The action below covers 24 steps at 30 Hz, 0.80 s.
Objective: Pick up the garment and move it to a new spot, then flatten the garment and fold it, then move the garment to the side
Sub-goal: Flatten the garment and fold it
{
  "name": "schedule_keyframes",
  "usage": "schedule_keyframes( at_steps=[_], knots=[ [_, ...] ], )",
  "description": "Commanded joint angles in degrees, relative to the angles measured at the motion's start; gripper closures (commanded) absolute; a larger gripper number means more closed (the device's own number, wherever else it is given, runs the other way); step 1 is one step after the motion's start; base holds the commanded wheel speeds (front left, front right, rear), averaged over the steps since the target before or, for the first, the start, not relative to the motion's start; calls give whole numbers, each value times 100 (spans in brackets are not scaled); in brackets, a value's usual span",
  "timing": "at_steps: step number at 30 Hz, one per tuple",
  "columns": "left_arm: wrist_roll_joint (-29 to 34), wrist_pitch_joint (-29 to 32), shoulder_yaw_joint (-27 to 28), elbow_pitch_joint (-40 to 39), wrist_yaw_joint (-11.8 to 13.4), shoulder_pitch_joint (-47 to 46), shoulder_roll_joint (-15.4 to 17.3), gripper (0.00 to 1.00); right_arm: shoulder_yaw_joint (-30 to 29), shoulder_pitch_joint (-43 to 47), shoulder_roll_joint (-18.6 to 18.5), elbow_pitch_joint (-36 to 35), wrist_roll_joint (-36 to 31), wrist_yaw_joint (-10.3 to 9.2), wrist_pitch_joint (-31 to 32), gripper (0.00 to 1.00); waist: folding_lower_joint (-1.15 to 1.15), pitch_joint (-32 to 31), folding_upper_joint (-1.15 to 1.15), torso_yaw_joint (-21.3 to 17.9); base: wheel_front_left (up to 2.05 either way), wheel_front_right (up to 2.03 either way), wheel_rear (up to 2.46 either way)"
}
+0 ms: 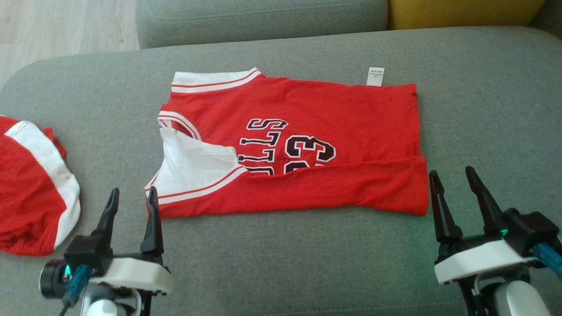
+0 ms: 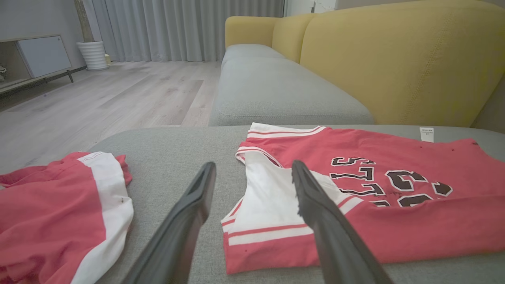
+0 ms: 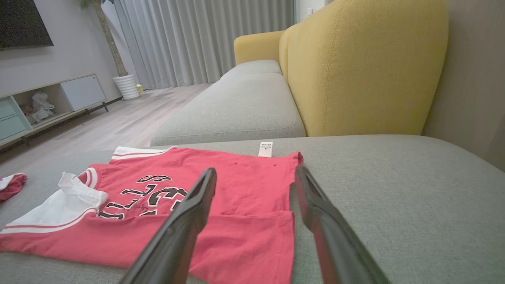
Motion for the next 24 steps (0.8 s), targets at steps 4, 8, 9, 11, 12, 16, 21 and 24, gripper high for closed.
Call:
schedule_keyframes(
  at_steps=[4, 8, 9, 11, 12, 16, 21, 24],
  knots=[
    [41, 9, 161, -181, 72, -87, 106, 0, 102, -95, 16, -231, -35, 43, 52, 0, 0, -18, 0, -4, 0, 0, 0],
    [39, 32, 136, -166, 84, -99, 120, 0, 92, -93, 19, -220, -63, 43, 89, 0, 0, -13, 0, 8, 0, 0, 0],
    [36, 44, 116, -160, 86, -122, 118, 0, 83, -95, 23, -207, -68, 43, 113, 0, 0, -2, 0, 23, 0, 0, 0],
    [5, 89, 96, -136, 72, -151, 108, 0, 81, -111, 32, -196, -71, 43, 137, 0, 0, 17, 0, 34, 0, 0, 0],
    [-23, 136, 86, -102, 58, -167, 102, 0, 79, -121, 37, -169, -66, 43, 168, 0, 0, 31, 0, 36, 0, 0, 0],
    [-331, 456, 58, 285, -139, -384, 21, 0, -28, -251, 46, 152, -34, 43, 399, 0, 0, 164, 0, 61, 0, 0, 0],
    [-728, 974, 83, 1009, -368, -782, -38, 0, -153, -514, 32, 806, -32, 43, 806, 0, 0, 359, 0, 68, 0, 0, 0],
    [-949, 1225, 105, 1367, -499, -1033, -74, 0, -173, -693, 57, 1081, -52, 43, 1066, 0, 0, 510, 0, 86, 0, 0, 0]
  ],
)
